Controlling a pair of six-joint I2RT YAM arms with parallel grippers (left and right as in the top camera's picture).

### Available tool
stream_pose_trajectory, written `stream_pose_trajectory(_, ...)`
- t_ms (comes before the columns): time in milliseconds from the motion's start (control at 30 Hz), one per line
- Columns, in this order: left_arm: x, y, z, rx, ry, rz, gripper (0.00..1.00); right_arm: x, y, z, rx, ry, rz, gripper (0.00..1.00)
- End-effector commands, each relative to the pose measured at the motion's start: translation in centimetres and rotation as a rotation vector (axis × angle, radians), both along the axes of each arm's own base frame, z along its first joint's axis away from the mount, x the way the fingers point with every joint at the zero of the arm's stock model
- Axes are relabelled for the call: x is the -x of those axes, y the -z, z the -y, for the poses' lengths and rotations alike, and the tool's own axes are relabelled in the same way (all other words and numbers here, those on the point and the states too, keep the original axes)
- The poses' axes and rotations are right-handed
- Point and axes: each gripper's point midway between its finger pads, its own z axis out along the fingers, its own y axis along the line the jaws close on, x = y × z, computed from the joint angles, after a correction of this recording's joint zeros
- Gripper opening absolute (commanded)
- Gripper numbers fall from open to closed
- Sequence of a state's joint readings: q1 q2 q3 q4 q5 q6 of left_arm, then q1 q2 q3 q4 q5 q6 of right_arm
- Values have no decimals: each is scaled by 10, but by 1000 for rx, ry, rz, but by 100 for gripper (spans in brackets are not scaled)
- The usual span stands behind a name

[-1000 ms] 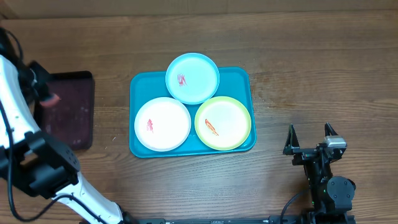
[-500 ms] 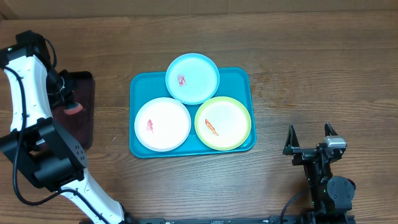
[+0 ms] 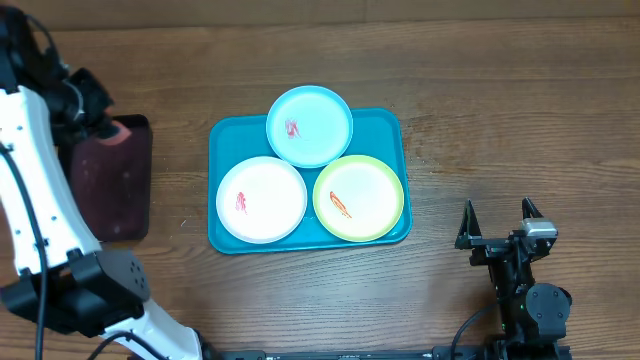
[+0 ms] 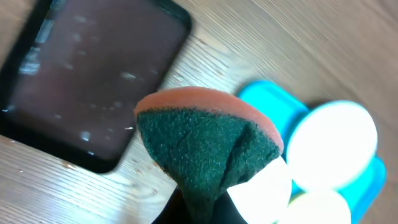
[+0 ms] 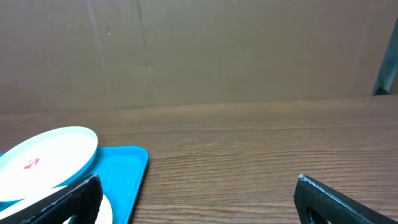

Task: Clean dirty plates on tray and stack at the side
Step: 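Carry the sponge with the left gripper onto the white plate, then reach the right gripper to the white plate rim and grip it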

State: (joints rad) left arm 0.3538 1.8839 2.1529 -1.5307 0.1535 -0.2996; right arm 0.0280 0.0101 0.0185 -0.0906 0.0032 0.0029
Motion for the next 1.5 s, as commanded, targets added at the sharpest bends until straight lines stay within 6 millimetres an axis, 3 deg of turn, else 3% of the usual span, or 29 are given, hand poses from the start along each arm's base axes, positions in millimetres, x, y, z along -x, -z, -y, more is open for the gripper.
stream_pose_trajectory(0, -6, 13, 57, 44, 201, -32, 4, 0, 2, -2, 4, -10, 3, 100)
stream_pose_trajectory(267, 11, 106, 174, 73, 490, -207, 4, 0, 2, -2, 4, -9, 3, 100)
stream_pose_trajectory(400, 17, 152, 209, 55, 472, -229, 4, 0, 2, -2, 4, -10, 3, 100)
stream_pose_trajectory(533, 24, 181, 214, 7, 435, -247, 4, 0, 2, -2, 4, -10, 3, 100)
stream_pose_trajectory(700, 37, 204, 201, -48, 359, -292, 4, 0, 2, -2, 4, -10, 3, 100)
stream_pose_trajectory(967, 38, 209, 194, -53, 335, -299, 4, 0, 2, -2, 4, -10, 3, 100)
stream_pose_trajectory(1067, 34, 209, 196, -53, 337, -280, 4, 1, -4, -13, -23, -72, 23, 100)
stream_pose_trajectory(1200, 33, 208, 196, -53, 337, -275, 5, 10, -39, -45, -151, -272, 145, 100)
stream_pose_trajectory(1267, 33, 208, 196, -53, 337, -275, 4, 24, -84, -51, -141, -327, 332, 100)
stream_pose_trajectory(1367, 32, 208, 196, -53, 337, -273, 4, 63, -158, -48, -92, -341, 671, 100)
stream_pose_trajectory(1467, 32, 208, 196, -53, 337, -272, 4, 90, -208, -40, -52, -289, 813, 100)
